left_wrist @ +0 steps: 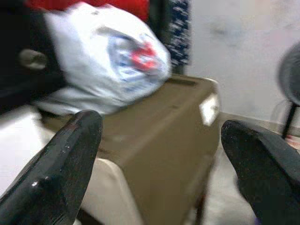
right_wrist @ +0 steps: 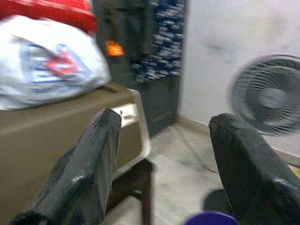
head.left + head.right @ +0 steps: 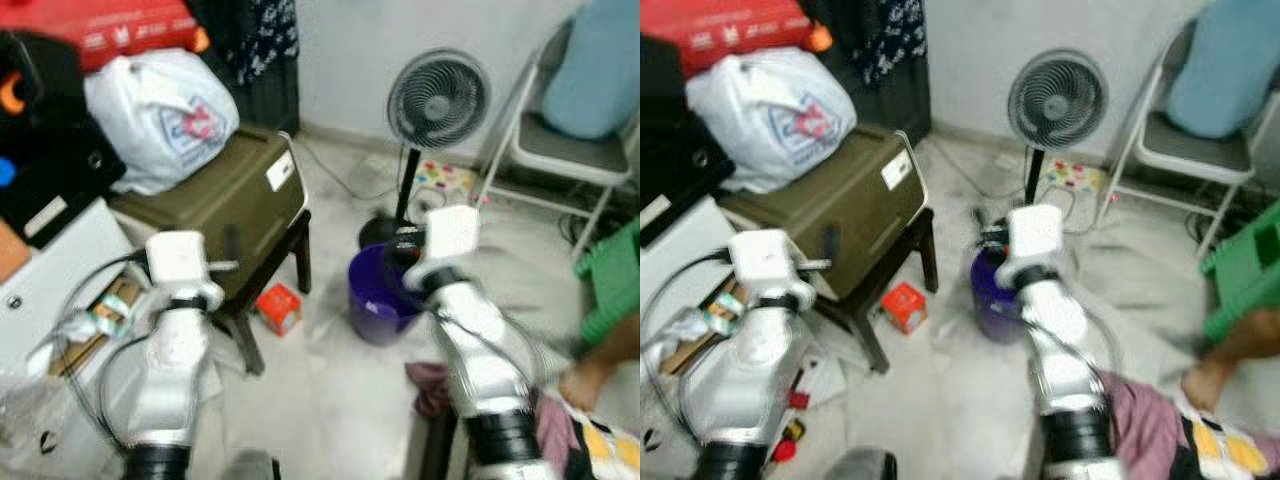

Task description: Clean up the room

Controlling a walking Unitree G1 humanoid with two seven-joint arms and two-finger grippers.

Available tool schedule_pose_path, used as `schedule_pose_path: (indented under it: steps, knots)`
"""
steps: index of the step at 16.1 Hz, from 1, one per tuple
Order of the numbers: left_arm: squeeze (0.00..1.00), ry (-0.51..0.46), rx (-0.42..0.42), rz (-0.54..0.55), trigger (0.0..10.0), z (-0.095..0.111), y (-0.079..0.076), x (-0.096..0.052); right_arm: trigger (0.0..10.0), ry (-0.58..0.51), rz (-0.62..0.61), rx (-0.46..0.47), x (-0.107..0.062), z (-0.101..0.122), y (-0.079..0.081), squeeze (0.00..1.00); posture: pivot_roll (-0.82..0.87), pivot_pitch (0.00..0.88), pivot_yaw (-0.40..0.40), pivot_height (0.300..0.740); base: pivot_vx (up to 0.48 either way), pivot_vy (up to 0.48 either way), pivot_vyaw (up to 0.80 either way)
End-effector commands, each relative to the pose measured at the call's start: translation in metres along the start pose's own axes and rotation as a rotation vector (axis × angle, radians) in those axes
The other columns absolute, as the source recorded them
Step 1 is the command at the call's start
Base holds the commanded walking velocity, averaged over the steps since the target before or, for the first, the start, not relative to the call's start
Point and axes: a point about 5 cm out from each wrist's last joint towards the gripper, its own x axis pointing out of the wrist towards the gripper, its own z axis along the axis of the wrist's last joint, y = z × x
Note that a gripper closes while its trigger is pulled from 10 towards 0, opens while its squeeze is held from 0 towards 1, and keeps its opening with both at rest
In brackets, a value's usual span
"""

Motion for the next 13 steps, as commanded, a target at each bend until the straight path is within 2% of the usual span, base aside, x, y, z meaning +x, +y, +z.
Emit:
schedule_pose_path:
  steps: [1, 8, 13]
  knots:
    - [0.00, -0.017, -0.003, -0.020, 10.0, 0.004, -0.006, 0.000, 10.0, -0.003, -0.015, -0.016, 0.000, 0.002, -0.007, 0.00, -0.05, 0.000, 0.020, 0.740, 0.000, 0.000, 0.80]
    - [0.00, -0.017, -0.004, -0.049, 10.0, 0.005, -0.010, 0.000, 10.0, -0.002, -0.014, -0.014, 0.000, 0.002, -0.006, 0.00, -0.05, 0.000, 0.021, 0.740, 0.000, 0.000, 0.80]
    - [0.00, -0.011, -0.003, -0.144, 10.0, 0.004, -0.020, -0.003, 10.0, 0.002, -0.016, -0.017, -0.001, 0.000, -0.007, 0.00, -0.05, 0.000, 0.022, 0.740, 0.000, 0.000, 0.80]
